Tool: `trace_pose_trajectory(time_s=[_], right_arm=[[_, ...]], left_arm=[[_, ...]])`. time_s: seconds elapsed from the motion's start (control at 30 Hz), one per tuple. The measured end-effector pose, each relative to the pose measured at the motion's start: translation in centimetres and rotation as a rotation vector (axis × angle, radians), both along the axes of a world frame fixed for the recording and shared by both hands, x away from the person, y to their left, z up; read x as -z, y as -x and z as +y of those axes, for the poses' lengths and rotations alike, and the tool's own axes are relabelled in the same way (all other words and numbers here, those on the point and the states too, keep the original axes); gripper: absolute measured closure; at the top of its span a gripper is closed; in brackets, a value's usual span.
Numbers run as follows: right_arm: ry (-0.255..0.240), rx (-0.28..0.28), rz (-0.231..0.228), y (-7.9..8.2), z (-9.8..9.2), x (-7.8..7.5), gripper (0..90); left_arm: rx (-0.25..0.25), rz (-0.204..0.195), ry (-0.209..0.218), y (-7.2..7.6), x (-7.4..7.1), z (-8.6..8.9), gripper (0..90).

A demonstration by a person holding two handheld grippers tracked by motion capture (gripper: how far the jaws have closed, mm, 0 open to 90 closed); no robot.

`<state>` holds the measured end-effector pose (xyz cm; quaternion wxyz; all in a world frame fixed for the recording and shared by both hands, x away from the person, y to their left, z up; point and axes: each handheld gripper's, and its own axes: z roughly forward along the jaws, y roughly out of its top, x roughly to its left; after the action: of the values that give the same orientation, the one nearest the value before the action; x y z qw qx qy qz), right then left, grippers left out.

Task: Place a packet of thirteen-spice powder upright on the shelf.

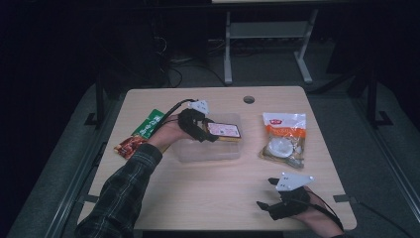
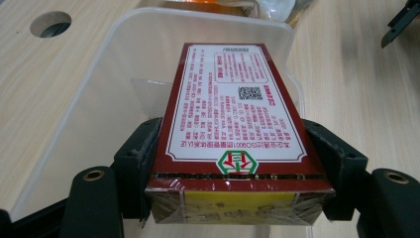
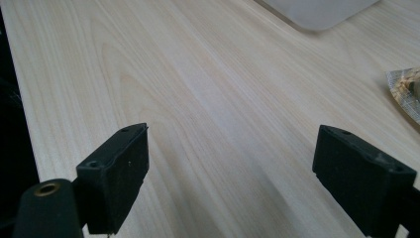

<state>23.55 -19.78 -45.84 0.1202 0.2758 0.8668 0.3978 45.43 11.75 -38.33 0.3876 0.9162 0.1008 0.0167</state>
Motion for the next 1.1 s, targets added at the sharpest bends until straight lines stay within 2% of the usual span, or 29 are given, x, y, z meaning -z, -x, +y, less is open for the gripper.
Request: trace_pose_trajectory(time_s=[0.13, 0.37, 0.63, 0.83, 1.1], right_arm=[[-0.001, -0.001, -0.003, 0.0, 0.0, 0.0, 13.9], [-0.004, -0.001, 0.001, 0.0, 0.0, 0.0, 13.9], [-0.003, -0.005, 0.001, 0.0, 0.1, 0.0, 13.9], [-0.002, -0.008, 0.002, 0.0, 0.2, 0.0, 13.9], [-0.005, -0.011, -0.001, 0.1, 0.1, 0.0, 13.9]], left_arm=[[0.008, -0.013, 0.001, -0.2, -0.3, 0.1, 31.1], [-0.009, -0.013, 0.048, -0.3, -0.8, 0.0, 31.1], [-0.016, -0.017, 0.071, -0.6, -1.2, -0.2, 31.1], [-0.005, -0.036, 0.08, -0.8, -2.0, -1.1, 31.2], [-0.002, -0.035, 0.089, -1.4, -2.6, -2.2, 31.2]])
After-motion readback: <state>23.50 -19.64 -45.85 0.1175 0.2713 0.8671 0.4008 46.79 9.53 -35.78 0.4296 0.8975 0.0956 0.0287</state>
